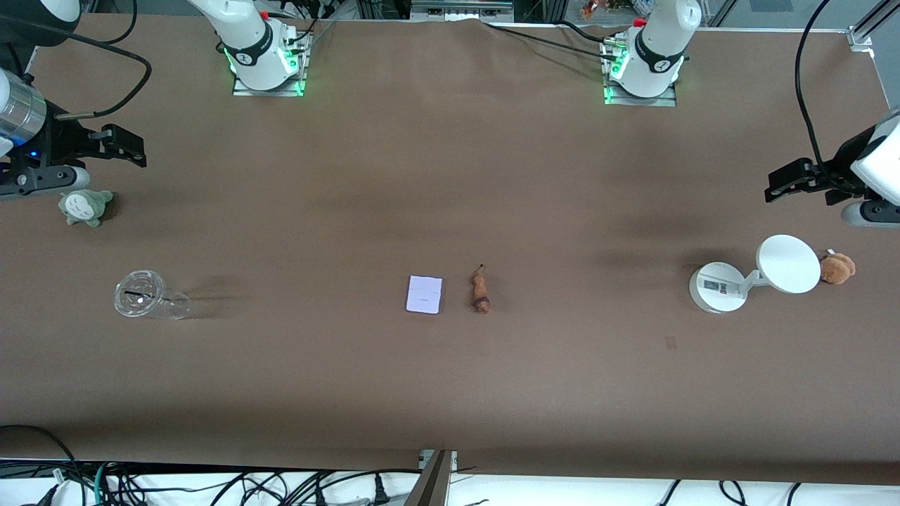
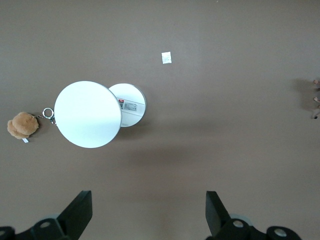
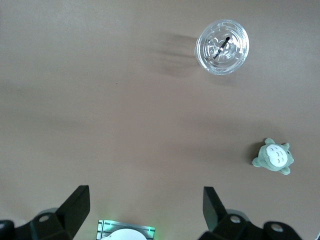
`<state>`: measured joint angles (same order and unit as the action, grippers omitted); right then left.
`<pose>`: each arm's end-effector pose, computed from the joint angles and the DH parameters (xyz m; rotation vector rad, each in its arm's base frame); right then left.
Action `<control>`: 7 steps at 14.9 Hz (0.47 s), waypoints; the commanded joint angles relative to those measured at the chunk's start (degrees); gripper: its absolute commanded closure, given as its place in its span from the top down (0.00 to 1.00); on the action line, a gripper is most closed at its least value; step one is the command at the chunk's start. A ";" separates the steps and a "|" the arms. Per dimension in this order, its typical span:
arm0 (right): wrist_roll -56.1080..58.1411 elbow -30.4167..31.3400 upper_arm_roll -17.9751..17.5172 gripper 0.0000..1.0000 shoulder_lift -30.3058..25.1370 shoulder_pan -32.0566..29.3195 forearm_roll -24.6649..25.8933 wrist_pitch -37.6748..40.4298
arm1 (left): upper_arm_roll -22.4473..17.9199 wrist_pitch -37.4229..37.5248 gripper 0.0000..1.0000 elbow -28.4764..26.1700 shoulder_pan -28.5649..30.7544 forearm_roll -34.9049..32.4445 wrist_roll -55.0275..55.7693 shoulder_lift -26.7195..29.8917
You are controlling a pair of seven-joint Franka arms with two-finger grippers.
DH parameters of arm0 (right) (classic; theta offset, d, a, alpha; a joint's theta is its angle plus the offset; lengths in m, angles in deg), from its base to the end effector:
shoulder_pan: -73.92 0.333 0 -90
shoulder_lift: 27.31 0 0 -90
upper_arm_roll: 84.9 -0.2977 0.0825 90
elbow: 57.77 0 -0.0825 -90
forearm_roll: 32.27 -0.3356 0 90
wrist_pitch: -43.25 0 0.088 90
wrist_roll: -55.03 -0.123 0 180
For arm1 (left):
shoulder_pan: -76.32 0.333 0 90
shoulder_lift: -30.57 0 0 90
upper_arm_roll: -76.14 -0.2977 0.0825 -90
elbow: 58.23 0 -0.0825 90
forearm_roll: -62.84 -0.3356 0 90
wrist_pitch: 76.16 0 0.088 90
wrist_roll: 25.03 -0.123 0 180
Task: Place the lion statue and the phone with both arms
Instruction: 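Reach the left gripper over the brown lion statue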
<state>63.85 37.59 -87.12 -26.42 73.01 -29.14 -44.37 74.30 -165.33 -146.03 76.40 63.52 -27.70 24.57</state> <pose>0.4983 0.0044 0.5402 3.0761 0.2756 -0.2380 0.5310 0.0155 0.5509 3.1273 -0.0201 -0.1257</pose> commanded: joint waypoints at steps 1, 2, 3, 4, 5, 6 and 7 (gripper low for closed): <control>0.05 -0.97 -0.24 1.00 0.34 -0.14 -0.85 0.34 | 0.08 -0.03 1.00 1.84 0.45 1.17 0.12 -0.85; -0.03 -0.88 -0.24 1.00 0.26 -0.14 -0.85 0.34 | 0.08 -0.03 1.00 1.84 0.45 1.08 0.12 -0.85; -0.03 -0.97 -0.24 1.00 0.26 -0.14 -0.85 0.34 | 0.08 -0.03 1.00 1.84 0.45 1.08 0.12 -0.85; -0.03 -0.97 -0.24 1.00 0.26 -0.14 -0.85 0.34 | 0.00 -0.12 1.00 1.84 0.45 1.17 -0.23 -0.68; -0.03 -0.97 -0.33 1.00 0.26 -0.14 -0.85 0.25 | -0.09 -0.12 1.00 1.84 1.40 1.43 -0.58 -0.41; -0.03 -0.97 -0.33 1.00 0.34 -0.05 -0.85 0.34 | 0.08 -0.04 1.00 1.84 2.46 1.43 -0.68 -0.50; -0.03 -0.97 -0.33 1.00 0.26 -0.13 -0.85 0.34 | 0.17 -0.12 1.00 1.84 2.47 1.52 -0.59 -0.59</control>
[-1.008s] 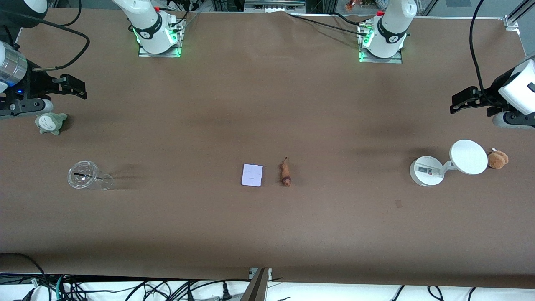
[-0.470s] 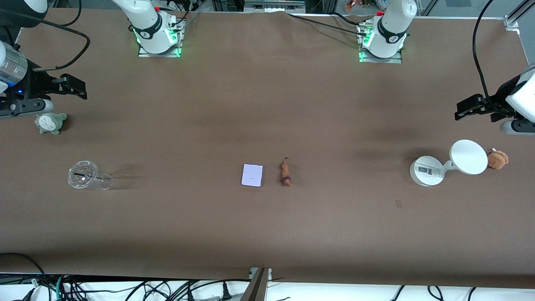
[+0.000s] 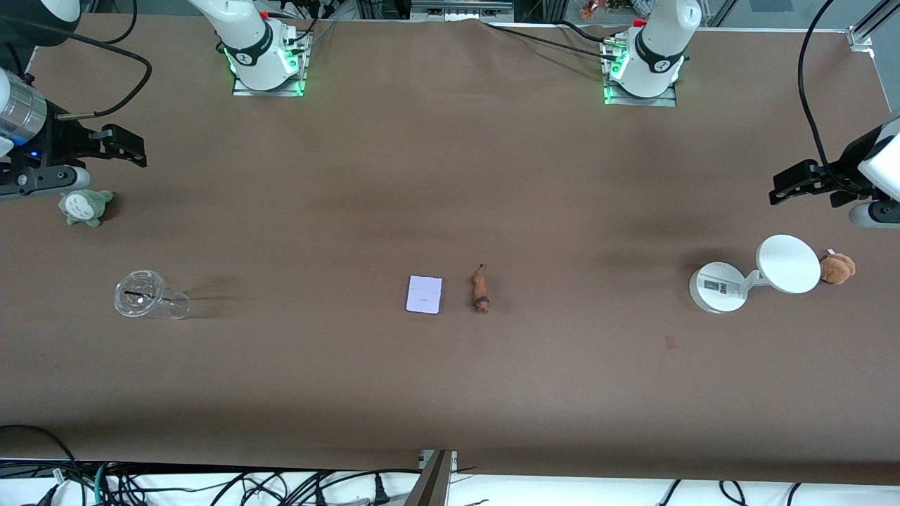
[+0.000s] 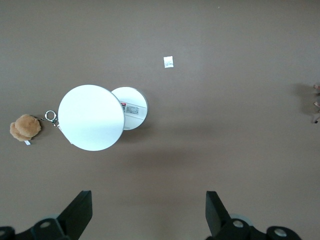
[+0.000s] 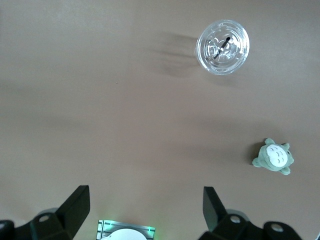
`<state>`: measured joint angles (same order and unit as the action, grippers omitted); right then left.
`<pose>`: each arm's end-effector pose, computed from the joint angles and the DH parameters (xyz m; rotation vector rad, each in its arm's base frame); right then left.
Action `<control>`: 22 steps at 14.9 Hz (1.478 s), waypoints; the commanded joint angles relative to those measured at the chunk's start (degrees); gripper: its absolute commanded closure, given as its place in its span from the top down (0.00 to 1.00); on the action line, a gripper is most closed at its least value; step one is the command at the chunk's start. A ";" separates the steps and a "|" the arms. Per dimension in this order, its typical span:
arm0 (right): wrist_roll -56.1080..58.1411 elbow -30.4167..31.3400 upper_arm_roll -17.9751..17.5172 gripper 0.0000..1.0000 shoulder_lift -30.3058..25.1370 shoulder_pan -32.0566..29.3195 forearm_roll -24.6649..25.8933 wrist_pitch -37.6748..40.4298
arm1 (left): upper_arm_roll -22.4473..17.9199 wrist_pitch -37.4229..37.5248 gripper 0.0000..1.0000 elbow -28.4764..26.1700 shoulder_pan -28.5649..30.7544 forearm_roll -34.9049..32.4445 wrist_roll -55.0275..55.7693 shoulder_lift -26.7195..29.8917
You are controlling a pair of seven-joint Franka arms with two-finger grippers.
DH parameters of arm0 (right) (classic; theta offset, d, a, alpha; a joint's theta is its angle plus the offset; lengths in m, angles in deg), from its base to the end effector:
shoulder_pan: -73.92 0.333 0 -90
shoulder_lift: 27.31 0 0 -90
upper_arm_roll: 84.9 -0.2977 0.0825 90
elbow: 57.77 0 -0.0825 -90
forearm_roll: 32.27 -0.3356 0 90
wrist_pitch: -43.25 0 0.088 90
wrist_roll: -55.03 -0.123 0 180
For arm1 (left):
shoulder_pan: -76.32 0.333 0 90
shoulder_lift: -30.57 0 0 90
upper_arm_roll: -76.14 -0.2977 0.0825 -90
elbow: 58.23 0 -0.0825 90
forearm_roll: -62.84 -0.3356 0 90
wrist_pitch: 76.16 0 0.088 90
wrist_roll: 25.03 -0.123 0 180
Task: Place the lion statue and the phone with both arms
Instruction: 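Reach the left gripper over the brown lion statue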
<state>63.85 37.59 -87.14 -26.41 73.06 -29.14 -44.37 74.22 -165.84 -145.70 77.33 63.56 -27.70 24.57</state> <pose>0.4983 0.0050 0.5401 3.0758 0.2775 -0.2382 0.5322 0.0248 0.5540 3.1276 0.0075 -0.1026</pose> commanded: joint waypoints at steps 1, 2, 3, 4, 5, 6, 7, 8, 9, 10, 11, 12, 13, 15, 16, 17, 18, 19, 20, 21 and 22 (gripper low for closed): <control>-0.03 -0.97 -0.30 1.00 0.25 -0.19 -0.85 0.25 | 0.43 0.39 1.00 1.51 1.88 1.39 -0.67 -0.50; -0.03 -0.97 -0.30 1.00 0.34 -0.19 -0.85 0.25 | 0.52 0.48 1.00 1.60 1.89 1.39 -0.76 -0.50; -0.03 -0.97 -0.30 1.00 0.25 -0.10 -0.85 0.25 | 0.70 0.48 1.00 1.60 1.89 1.31 -0.67 -0.41; -0.03 -0.97 -0.30 1.00 0.25 -0.19 -0.85 0.25 | 0.79 0.65 1.00 1.60 1.80 1.30 -0.50 -0.33; -0.03 -0.97 -0.30 1.00 0.34 -0.19 -0.85 0.25 | 1.13 0.74 1.00 1.60 1.71 1.30 -0.15 0.02; -0.03 -0.97 -0.30 1.00 0.34 -0.10 -0.85 0.25 | 1.31 0.74 1.00 1.60 1.62 1.30 -0.15 0.11; -0.03 -0.97 -0.39 1.00 0.34 -0.10 -0.85 0.25 | 1.31 0.83 1.00 1.95 1.62 1.30 -0.15 0.20; -0.03 -0.97 -0.31 1.00 0.34 -0.10 -0.85 0.25 | 1.31 0.92 1.00 2.82 1.45 1.30 -0.06 0.12; -0.03 -0.97 -0.30 1.00 0.34 -0.10 -0.85 0.25 | 1.31 0.92 1.00 3.01 1.45 1.22 -0.06 0.11; -0.03 -0.88 -0.39 1.00 0.25 -0.10 -0.85 0.34 | 1.40 1.00 1.00 3.09 1.45 1.22 0.03 0.11; -0.03 -0.88 -0.39 1.00 0.34 -0.10 -0.85 0.34 | 1.40 1.00 1.00 3.10 1.36 1.30 0.20 0.11; -0.03 -0.96 -0.39 1.00 0.34 -0.10 -0.93 0.34 | 1.40 1.09 1.00 3.01 1.19 1.30 0.38 0.11; -0.03 -0.88 -0.39 1.00 0.25 -0.10 -0.93 0.34 | 2.01 1.09 1.00 2.83 1.10 1.39 1.25 -0.06; -0.03 -0.88 -0.39 1.00 0.34 -0.10 -0.93 0.34 | 3.59 0.57 1.00 2.57 0.92 1.48 3.62 -1.46; -0.03 -0.88 -0.39 1.00 0.34 -0.19 -0.93 0.34 | 4.30 0.39 1.00 2.92 0.66 2.35 5.20 -2.69; -0.03 -0.88 -0.39 1.00 0.34 -0.19 -0.93 0.25 | 4.74 -0.31 1.00 2.92 0.48 3.14 7.22 -4.52; -0.03 -0.96 -0.39 1.00 0.34 -0.19 -0.93 0.25 | 4.74 -2.66 1.00 2.75 -0.48 3.93 9.15 -6.72; -0.03 -0.97 -0.39 1.00 0.34 -0.10 -0.93 0.25 | 4.65 -4.86 1.00 2.83 -2.23 4.64 10.74 -8.83; -0.03 -0.97 -0.31 1.00 0.34 -0.10 -0.93 0.25 | 4.65 -6.54 1.00 2.92 -3.90 4.73 13.19 -10.68; 0.05 -0.88 -0.39 1.00 0.34 -0.19 -0.93 0.34 | 4.65 -8.56 1.00 2.92 -5.83 4.82 16.78 -12.96; 0.14 -0.88 -0.31 1.00 0.42 -0.19 -0.93 0.25 | 4.74 -11.01 1.00 2.92 -7.24 4.82 20.38 -15.16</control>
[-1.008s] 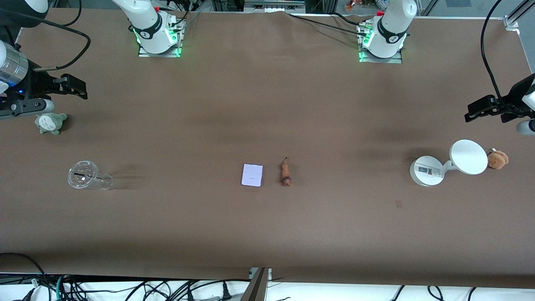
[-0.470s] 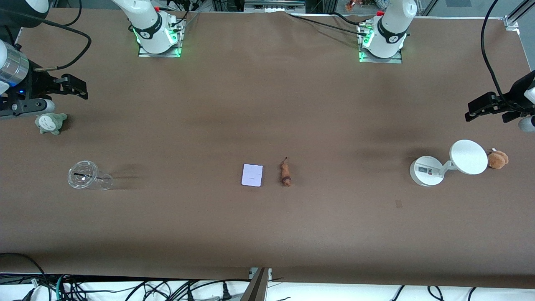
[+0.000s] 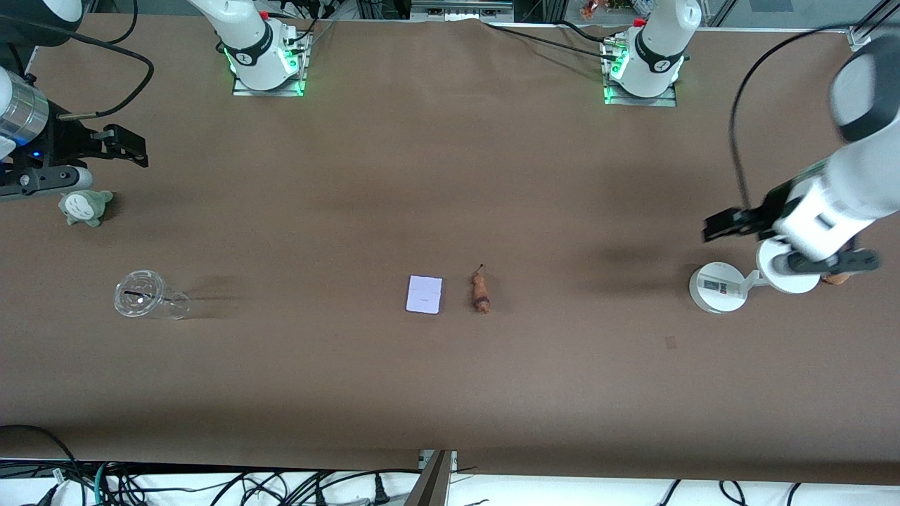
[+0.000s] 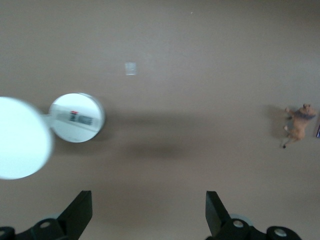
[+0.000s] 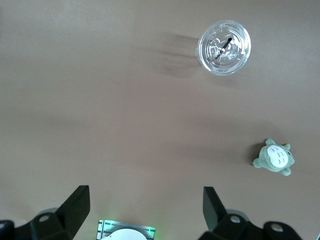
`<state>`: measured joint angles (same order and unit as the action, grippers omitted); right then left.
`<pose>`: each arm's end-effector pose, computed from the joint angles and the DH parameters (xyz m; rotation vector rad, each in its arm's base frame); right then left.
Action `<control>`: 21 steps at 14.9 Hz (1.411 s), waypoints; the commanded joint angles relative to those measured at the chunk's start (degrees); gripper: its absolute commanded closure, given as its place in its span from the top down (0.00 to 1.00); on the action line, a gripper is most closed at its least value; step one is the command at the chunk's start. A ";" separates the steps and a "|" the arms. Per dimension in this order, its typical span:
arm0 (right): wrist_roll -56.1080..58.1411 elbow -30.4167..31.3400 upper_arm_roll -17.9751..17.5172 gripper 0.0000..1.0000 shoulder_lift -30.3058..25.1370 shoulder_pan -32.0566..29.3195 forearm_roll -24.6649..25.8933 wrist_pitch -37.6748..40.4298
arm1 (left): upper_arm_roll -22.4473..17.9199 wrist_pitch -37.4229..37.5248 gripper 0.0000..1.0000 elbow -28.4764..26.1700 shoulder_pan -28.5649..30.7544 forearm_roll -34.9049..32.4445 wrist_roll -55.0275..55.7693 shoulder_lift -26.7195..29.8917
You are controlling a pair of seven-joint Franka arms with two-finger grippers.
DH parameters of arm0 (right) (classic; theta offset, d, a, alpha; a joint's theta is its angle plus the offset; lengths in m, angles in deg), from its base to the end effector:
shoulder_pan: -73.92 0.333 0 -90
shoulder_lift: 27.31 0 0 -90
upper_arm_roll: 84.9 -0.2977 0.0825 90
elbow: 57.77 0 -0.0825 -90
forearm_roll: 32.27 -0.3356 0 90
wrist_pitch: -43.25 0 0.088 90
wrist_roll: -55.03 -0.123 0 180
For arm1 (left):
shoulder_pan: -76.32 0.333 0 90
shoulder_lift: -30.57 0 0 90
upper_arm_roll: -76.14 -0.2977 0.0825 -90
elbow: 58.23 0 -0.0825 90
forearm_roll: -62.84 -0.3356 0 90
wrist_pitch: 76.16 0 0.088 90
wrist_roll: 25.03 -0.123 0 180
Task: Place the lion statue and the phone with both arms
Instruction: 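Reach the left gripper over the brown lion statue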
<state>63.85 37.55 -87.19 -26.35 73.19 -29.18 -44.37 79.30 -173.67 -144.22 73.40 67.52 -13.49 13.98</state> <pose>0.4986 0.0066 0.5399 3.0759 0.2823 -0.2386 0.5825 -0.0675 0.4726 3.0513 0.1697 -0.1557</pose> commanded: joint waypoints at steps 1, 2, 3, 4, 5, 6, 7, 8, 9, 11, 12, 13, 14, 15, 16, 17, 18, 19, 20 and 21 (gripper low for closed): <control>0.06 -0.93 -0.25 1.00 0.45 -0.41 -0.89 0.25 | -0.43 -5.56 1.00 1.53 -5.41 1.21 9.25 -6.15; 0.06 -0.93 -0.25 1.00 0.45 -0.32 -0.89 0.25 | -0.43 -6.89 1.00 1.61 -7.52 1.47 11.63 -7.91; 0.06 -0.93 -0.25 1.00 0.45 -0.32 -0.89 0.34 | -0.43 -8.03 1.00 2.66 -9.28 1.48 13.57 -9.84; 0.06 -0.93 -0.25 1.00 0.45 -0.32 -0.89 0.25 | -0.43 -9.18 1.00 4.58 -10.87 1.74 16.03 -12.03; 0.06 -0.93 -0.25 1.00 0.45 -0.32 -0.89 0.25 | -0.43 -9.62 1.00 6.43 -12.54 1.74 19.19 -14.32; -0.03 -0.93 -0.25 1.00 0.45 -0.32 -0.89 0.25 | -0.43 -10.76 1.00 8.80 -14.81 1.74 22.26 -16.78; -0.03 -0.93 -0.34 1.00 0.45 -0.32 -0.89 0.34 | -0.43 -11.90 1.00 10.82 -16.93 1.65 25.43 -18.98; -0.03 -0.93 -0.34 1.00 0.45 -0.23 -0.89 0.25 | -0.43 -12.96 1.00 12.84 -18.69 1.65 28.24 -21.17; -0.03 -0.93 -0.34 1.00 0.45 -0.23 -0.89 0.34 | -0.43 -14.18 1.00 14.34 -20.36 1.65 31.49 -22.85; 0.05 -0.93 -0.34 1.00 0.45 0.03 -0.89 0.25 | -0.69 -19.52 1.00 16.46 -23.87 1.30 36.69 -26.89; -0.03 -0.93 -0.34 1.00 0.45 0.20 -0.89 0.25 | -0.96 -23.13 1.00 16.56 -25.11 1.21 38.45 -28.56; -0.03 -0.93 -0.34 1.00 0.45 0.21 -0.89 0.34 | -1.05 -26.12 1.00 16.56 -26.08 1.04 39.34 -29.88; -0.03 -0.93 -0.34 1.00 0.45 0.29 -0.89 0.34 | -1.22 -27.63 1.00 16.56 -27.31 0.86 39.78 -30.85; -0.03 -0.93 -0.34 1.00 0.45 0.29 -0.89 0.34 | -1.57 -28.08 1.00 16.56 -28.19 0.86 39.87 -31.56; -0.03 -0.93 -0.34 1.00 0.45 0.29 -0.89 0.34 | -2.27 -28.17 1.00 16.64 -28.98 0.86 39.87 -32.00; -0.03 -0.93 -0.34 1.00 0.45 0.29 -0.89 0.25 | -3.06 -28.17 1.00 16.56 -30.03 0.86 39.87 -32.27; -0.03 -0.84 -0.34 1.00 0.45 0.38 -0.89 0.34 | -3.85 -28.17 1.00 16.56 -30.91 0.77 39.87 -32.71; -0.03 -0.93 -0.34 1.00 0.45 0.38 -0.89 0.25 | -4.90 -28.26 1.00 16.73 -31.97 0.77 39.70 -33.32; -0.12 -0.93 -0.34 1.00 0.45 0.38 -0.89 0.25 | -5.78 -28.87 1.00 16.82 -33.46 0.17 39.78 -34.11; -0.03 -0.93 -0.34 1.00 0.45 0.38 -0.89 0.34 | -6.84 -30.01 1.00 16.73 -35.12 -0.97 39.96 -34.81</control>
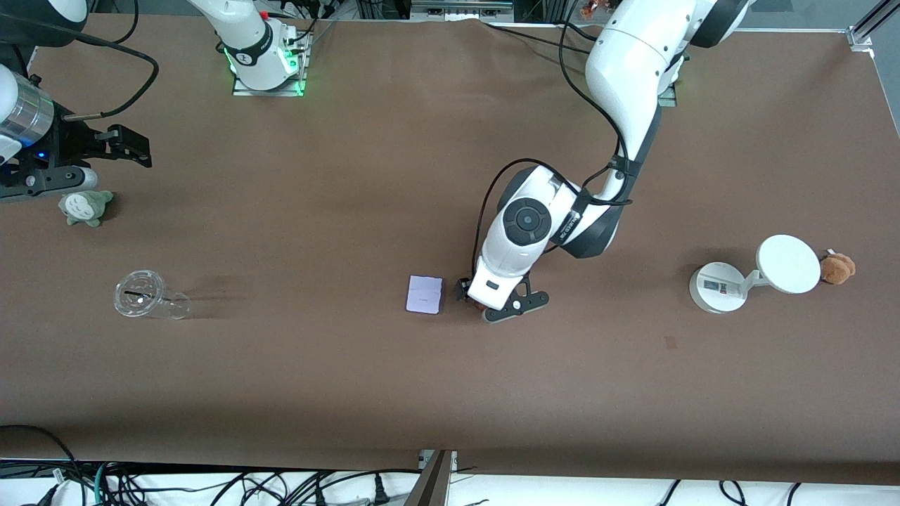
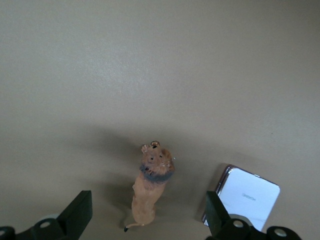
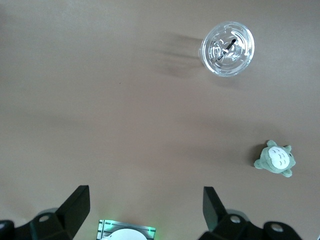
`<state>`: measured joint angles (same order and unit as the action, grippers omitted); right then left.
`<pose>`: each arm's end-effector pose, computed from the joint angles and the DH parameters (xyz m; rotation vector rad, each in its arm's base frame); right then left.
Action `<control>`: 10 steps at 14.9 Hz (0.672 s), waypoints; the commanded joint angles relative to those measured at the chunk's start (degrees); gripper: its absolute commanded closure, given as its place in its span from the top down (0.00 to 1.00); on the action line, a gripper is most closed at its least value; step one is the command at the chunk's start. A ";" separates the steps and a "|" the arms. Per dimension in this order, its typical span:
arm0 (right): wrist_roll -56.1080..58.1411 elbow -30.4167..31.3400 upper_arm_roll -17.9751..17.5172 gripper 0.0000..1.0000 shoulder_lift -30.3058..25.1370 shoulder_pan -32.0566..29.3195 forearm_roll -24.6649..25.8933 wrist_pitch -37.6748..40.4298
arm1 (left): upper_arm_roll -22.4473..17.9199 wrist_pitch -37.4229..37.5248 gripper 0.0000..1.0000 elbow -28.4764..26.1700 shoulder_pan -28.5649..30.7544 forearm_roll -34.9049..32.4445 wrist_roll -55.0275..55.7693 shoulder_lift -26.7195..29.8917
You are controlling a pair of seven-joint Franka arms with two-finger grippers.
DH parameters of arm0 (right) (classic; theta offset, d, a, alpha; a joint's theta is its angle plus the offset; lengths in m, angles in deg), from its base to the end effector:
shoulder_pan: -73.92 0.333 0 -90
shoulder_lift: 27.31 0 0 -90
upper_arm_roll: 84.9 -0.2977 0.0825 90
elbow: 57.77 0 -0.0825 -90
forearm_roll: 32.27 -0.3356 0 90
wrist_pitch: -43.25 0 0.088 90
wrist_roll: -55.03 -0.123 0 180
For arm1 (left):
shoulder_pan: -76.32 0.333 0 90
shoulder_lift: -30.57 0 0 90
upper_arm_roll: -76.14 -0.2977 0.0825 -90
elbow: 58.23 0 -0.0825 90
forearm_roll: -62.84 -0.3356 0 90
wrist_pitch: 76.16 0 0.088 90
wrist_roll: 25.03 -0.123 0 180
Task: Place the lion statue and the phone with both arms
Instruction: 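Lower the left gripper, close on the lion statue and lift it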
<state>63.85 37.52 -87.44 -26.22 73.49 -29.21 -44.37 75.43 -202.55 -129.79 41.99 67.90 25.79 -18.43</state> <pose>0.4990 0.0114 0.5390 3.0744 0.2971 -0.2409 0.5876 -0.3984 0.2532 2.9803 0.5181 0.0485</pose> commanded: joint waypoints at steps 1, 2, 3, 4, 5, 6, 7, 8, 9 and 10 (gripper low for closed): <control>-0.03 -0.90 -0.10 1.00 0.32 0.08 -0.86 0.25 | -4.02 -1.74 1.00 2.30 -4.95 -1.63 1.02 -3.28; -0.03 -0.90 -0.10 1.00 0.32 0.08 -0.86 0.25 | -4.64 -2.36 1.00 2.39 -5.31 -1.63 1.37 -3.99; -0.03 -0.90 -0.10 1.00 0.32 0.08 -0.86 0.25 | -4.82 -3.15 1.00 2.39 -5.32 -1.63 1.20 -4.25; -0.03 -0.90 -0.10 1.00 0.32 0.08 -0.86 0.25 | -4.83 -3.33 1.00 2.39 -5.23 -1.72 1.03 -4.52; -0.03 -0.90 -0.10 1.00 0.32 0.08 -0.86 0.25 | -5.09 -3.33 1.00 2.30 -5.14 -1.80 0.68 -4.70; -0.03 -0.90 -0.10 1.00 0.32 0.08 -0.86 0.25 | -5.18 -3.33 1.00 2.39 -4.88 -1.89 0.41 -4.70; -0.03 -0.90 -0.10 1.00 0.32 0.08 -0.86 0.25 | -5.35 -3.33 1.00 2.30 -4.79 -2.24 0.06 -4.78; -0.03 -0.90 -0.10 1.00 0.32 0.08 -0.86 0.25 | -5.35 -3.33 1.00 2.30 -4.79 -2.68 -0.38 -5.05; -0.03 -0.90 -0.10 1.00 0.32 0.08 -0.86 0.25 | -5.35 -3.33 0.89 2.30 -4.79 -2.94 -1.25 -5.14; -0.03 -0.90 -0.10 1.00 0.32 0.08 -0.86 0.25 | -5.35 -3.33 0.79 2.30 -4.70 -2.95 -1.95 -5.14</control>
<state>63.85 37.52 -87.45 -26.22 73.51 -29.21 -44.37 70.31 -206.30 -129.60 37.34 66.41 25.29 -22.37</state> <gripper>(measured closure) 0.000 0.070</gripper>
